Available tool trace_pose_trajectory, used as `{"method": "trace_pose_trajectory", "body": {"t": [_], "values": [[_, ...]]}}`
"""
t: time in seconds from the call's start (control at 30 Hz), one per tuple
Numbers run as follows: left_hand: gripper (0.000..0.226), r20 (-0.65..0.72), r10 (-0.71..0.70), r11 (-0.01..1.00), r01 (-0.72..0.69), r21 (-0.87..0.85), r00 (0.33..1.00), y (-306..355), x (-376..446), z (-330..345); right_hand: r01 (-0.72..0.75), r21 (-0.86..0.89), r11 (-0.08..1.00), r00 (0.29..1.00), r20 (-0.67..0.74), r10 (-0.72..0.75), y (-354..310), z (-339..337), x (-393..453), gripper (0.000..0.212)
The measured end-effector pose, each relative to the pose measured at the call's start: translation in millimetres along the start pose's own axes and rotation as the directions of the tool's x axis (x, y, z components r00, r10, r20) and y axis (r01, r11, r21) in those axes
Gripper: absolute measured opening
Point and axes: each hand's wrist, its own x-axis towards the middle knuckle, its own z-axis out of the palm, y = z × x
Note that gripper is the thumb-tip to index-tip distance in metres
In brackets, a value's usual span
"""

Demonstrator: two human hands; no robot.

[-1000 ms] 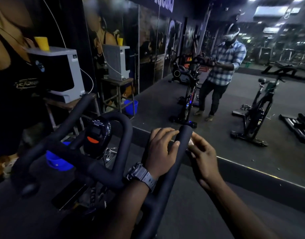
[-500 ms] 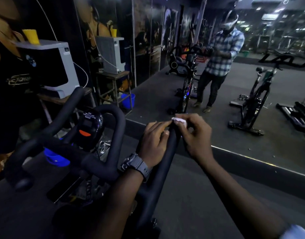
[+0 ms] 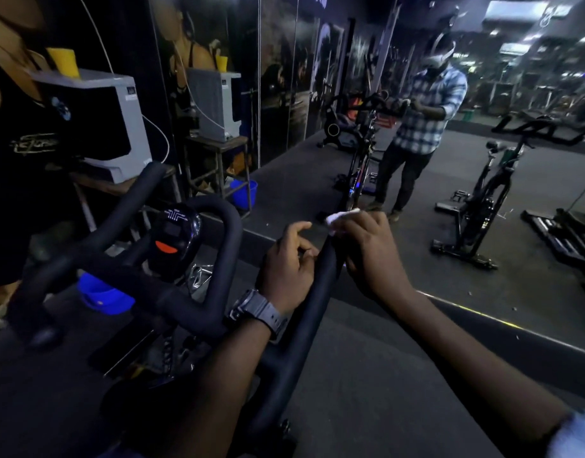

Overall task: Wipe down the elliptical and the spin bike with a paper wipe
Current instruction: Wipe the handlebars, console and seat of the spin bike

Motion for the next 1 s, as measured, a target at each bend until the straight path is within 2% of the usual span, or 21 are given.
{"method": "trace_pose_trajectory", "body": {"t": [0.07, 0.1, 0.2, 0.27, 0.37, 0.43, 0.5, 0.63, 0.7, 0.8, 0.9, 1.0], "values": [[0.045, -0.014, 0.022, 1.0, -0.022, -0.004, 1.0, 0.0, -0.6, -0.3, 0.111, 0.037, 0.993, 0.993, 0.042, -0.112, 3.2, -10.3, -2.9, 0.024], [0.044, -0.015, 0.024, 1.0, -0.024, -0.002, 1.0, -0.4, 0.1, -0.4, 0.105, 0.065, 0.992, 0.992, 0.067, -0.109, 6.8, -12.8, 2.3, 0.022], [0.043, -0.008, 0.003, 1.0, -0.002, 0.018, 1.0, -1.5, -0.1, -0.2, -0.069, 0.143, 0.987, 0.996, 0.061, 0.061, 9.2, -10.2, 16.0, 0.021], [0.043, -0.019, 0.008, 1.0, -0.008, 0.025, 1.0, 0.2, -1.4, -1.8, -0.105, 0.121, 0.987, 0.994, 0.042, 0.101, -1.5, -8.1, 9.3, 0.026], [0.043, 0.003, -0.011, 0.999, 0.01, 0.049, 1.0, 3.3, -1.1, -7.1, 0.009, 0.017, 1.0, 0.997, 0.074, -0.01, -17.3, -9.2, -19.4, 0.037], [0.042, 0.096, -0.054, 0.998, 0.05, 0.05, 0.994, 6.6, 0.1, -13.4, 0.119, -0.014, 0.993, 0.987, 0.107, -0.117, -21.9, -7.0, -40.4, 0.042], [0.038, 0.226, -0.078, 0.995, 0.062, 0.075, 0.971, 10.3, -3.9, -24.2, 0.144, 0.031, 0.989, 0.981, 0.127, -0.147, -28.2, -4.2, -56.1, 0.049], [0.036, 0.454, -0.05, 0.955, -0.09, 0.281, 0.889, 6.0, -31.1, -53.7, 0.164, 0.153, 0.974, 0.976, 0.116, -0.183, -53.5, -1.1, -80.3, 0.033], [0.024, 0.521, -0.061, 0.929, -0.142, 0.34, 0.851, 0.1, -49.3, -74.2, 0.139, 0.207, 0.968, 0.977, 0.128, -0.168, -67.3, 2.2, -89.1, 0.028], [0.006, 0.475, -0.037, 0.95, -0.116, 0.289, 0.879, -8.1, -71.9, -108.0, 0.094, 0.315, 0.945, 0.972, 0.178, -0.156, -89.0, 8.8, -96.9, 0.025], [0.008, 0.414, 0.002, 0.967, -0.107, 0.231, 0.91, -17.6, -81.7, -138.2, 0.022, 0.351, 0.936, 0.967, 0.231, -0.109, -106.6, 11.0, -87.7, 0.028], [0.018, 0.36, 0.044, 0.948, -0.153, 0.279, 0.932, -33.6, -80.1, -163.7, -0.035, 0.376, 0.926, 0.968, 0.242, -0.062, -117.8, 15.7, -74.5, 0.029]]}}
